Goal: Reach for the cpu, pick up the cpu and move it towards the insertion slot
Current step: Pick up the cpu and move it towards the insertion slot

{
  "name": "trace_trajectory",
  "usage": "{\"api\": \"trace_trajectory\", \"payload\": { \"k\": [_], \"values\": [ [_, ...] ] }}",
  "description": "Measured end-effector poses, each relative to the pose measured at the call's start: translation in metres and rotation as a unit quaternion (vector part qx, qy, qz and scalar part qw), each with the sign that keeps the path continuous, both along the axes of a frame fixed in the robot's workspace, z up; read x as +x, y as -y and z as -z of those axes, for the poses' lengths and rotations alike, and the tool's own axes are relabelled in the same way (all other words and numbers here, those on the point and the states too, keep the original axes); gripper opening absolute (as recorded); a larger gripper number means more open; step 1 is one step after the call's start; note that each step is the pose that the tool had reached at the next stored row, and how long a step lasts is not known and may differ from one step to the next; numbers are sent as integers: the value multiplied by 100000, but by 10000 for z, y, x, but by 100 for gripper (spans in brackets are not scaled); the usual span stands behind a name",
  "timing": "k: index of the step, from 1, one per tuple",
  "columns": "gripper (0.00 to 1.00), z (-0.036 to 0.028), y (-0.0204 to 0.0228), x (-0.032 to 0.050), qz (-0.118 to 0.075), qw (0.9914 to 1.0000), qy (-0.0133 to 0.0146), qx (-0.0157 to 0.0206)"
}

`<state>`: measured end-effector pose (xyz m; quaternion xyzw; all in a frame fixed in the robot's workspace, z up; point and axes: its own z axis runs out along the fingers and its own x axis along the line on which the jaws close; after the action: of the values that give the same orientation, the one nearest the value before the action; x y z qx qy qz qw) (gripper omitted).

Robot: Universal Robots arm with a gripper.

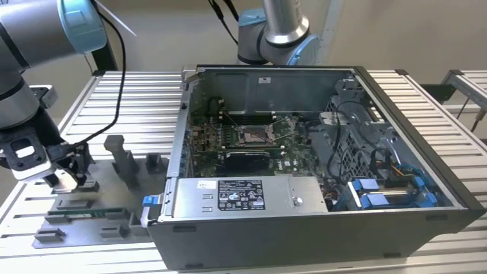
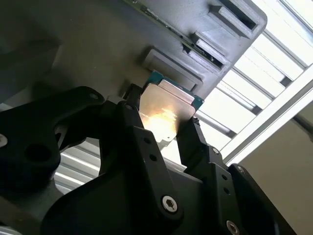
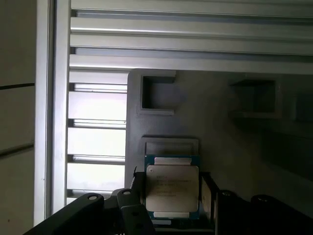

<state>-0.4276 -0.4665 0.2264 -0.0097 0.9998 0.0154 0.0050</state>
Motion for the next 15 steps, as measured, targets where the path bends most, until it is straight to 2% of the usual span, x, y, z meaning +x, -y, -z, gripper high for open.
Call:
{"api": "trace_trajectory", "payload": {
  "k": [11, 15],
  "values": [
    [0, -40, 0, -1, 1, 100000, -11, -10],
    [0, -110, 0, -2, 0, 100000, -1, -5]
  ]
}}
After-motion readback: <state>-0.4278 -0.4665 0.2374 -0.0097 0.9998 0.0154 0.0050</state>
